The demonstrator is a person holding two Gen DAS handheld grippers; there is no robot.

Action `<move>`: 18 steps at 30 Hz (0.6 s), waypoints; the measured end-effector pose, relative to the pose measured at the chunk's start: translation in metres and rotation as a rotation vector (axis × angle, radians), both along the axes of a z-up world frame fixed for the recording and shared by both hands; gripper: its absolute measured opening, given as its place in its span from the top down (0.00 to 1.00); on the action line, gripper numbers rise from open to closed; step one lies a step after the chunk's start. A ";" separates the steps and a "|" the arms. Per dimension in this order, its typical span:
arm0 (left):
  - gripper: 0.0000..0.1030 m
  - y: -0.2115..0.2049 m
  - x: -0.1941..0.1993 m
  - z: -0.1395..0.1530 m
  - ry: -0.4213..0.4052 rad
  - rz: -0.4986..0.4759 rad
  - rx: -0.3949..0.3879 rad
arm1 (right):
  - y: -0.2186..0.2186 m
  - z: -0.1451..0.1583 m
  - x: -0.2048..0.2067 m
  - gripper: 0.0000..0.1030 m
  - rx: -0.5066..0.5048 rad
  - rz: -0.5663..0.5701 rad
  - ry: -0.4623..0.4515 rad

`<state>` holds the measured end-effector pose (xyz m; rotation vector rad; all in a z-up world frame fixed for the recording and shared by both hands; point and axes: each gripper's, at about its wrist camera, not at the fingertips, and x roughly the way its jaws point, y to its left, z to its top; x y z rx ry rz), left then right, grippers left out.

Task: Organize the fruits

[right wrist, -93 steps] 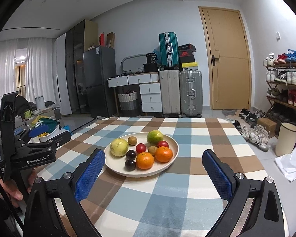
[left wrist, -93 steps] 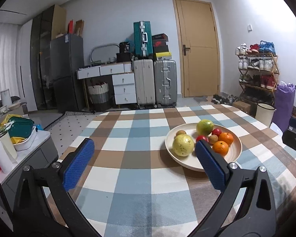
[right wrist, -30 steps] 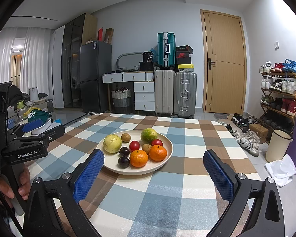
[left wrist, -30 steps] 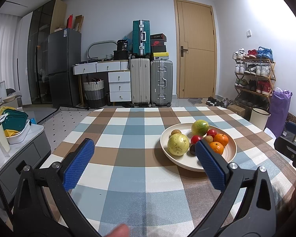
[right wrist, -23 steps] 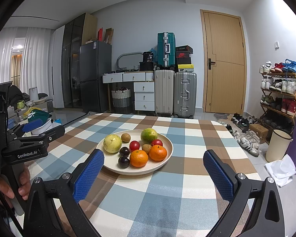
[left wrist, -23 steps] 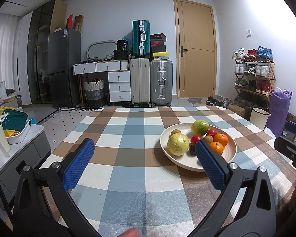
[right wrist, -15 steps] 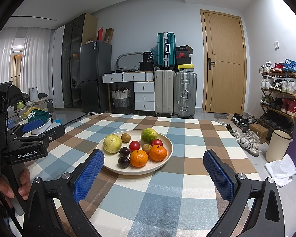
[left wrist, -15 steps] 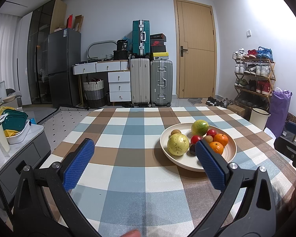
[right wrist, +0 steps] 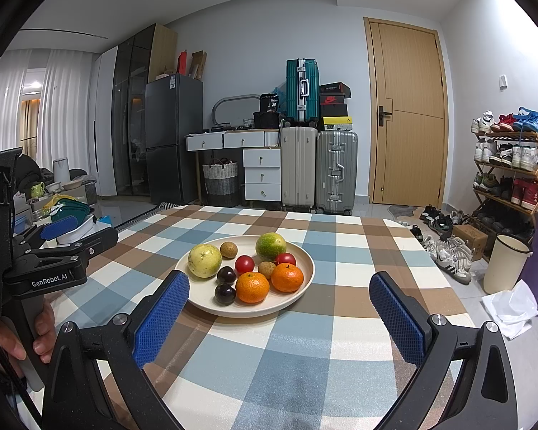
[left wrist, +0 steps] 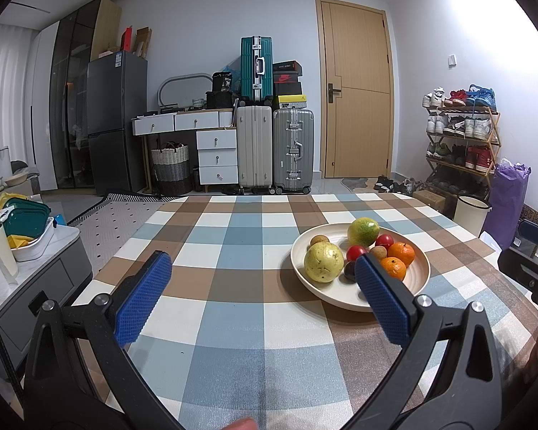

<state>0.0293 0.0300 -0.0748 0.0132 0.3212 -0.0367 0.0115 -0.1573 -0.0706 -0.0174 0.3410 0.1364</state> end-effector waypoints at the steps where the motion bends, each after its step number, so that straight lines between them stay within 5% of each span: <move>1: 0.01 0.000 0.000 0.000 0.000 0.000 0.000 | 0.000 0.000 0.000 0.01 0.000 0.000 0.000; 18: 0.01 -0.003 0.001 -0.001 -0.001 0.005 0.003 | 0.001 0.000 -0.001 0.01 0.000 0.000 0.000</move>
